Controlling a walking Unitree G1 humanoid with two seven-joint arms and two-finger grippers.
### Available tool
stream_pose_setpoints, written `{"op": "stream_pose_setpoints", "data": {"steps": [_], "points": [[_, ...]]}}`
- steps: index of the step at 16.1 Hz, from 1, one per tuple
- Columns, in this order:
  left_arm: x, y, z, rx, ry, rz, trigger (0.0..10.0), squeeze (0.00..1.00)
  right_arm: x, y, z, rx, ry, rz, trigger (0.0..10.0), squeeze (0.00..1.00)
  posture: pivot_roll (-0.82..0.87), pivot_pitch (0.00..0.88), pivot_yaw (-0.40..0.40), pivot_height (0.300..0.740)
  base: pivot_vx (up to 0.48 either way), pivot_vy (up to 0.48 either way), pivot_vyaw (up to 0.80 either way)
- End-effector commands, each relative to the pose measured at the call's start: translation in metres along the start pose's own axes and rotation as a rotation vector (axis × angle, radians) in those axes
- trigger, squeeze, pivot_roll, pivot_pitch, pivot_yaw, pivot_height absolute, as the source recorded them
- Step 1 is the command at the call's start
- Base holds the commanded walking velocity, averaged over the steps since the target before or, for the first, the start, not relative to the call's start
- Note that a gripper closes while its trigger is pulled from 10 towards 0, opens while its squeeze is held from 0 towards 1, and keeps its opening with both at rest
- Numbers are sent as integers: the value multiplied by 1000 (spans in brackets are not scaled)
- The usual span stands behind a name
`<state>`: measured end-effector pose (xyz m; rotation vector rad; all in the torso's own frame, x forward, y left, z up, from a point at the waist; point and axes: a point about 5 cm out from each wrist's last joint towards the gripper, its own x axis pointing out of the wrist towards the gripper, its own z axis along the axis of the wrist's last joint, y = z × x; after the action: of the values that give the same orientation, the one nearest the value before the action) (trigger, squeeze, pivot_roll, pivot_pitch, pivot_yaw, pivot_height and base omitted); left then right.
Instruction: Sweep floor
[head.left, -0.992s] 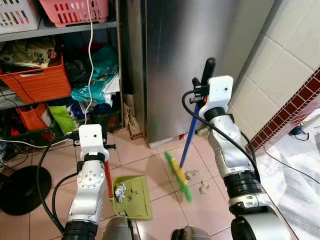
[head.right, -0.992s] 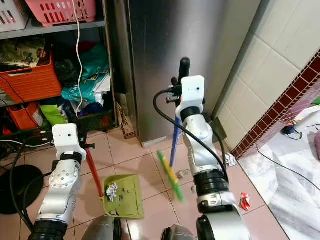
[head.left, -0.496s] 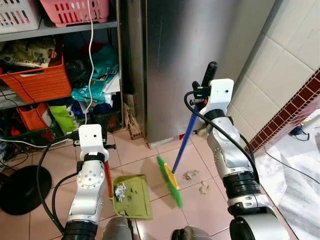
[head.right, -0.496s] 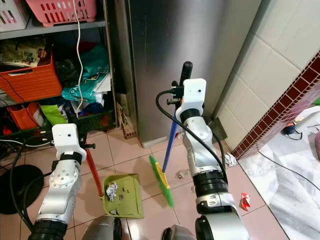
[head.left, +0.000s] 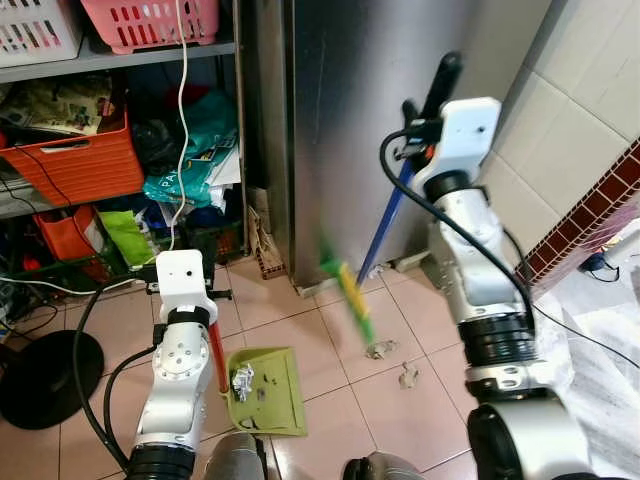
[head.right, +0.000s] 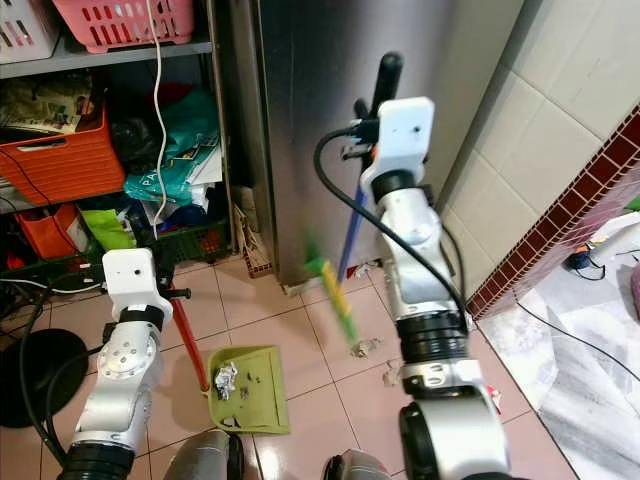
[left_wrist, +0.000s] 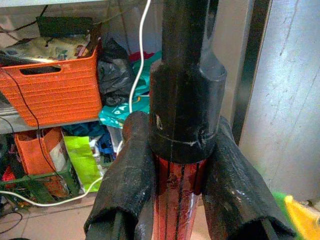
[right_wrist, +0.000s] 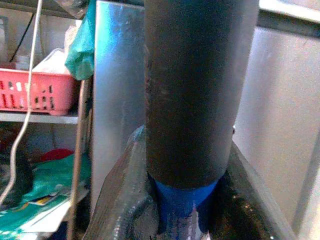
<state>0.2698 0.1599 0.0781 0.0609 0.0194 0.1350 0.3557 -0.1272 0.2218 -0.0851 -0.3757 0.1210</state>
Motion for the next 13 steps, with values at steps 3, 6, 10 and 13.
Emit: {"op": "stream_pose_setpoints", "data": {"steps": [3, 6, 10, 13], "points": [[5, -3, 19, -7, -67, -13, 10000, 0, 10, -20, 18, -119, -96, -52, 10000, 0, 12, 0, -13, 740, 0, 0, 0], [0, 1, 20, -9, -67, -16, 10000, 0, 6, -31, -1, -242, -62, -67, 10000, 0, 37, 0, -15, 740, 0, 0, 0], [-1, 7, 24, -2, -69, -2, 10000, 0, -9, -24, -45, -287, 61, -70, 10000, 0, 73, 0, -11, 740, 0, 0, 0], [0, 11, 29, 0, -73, 5, 10000, 0, -21, -13, -70, -270, 150, -73, 10000, 0, 93, 23, -4, 740, 0, 0, 0]]}}
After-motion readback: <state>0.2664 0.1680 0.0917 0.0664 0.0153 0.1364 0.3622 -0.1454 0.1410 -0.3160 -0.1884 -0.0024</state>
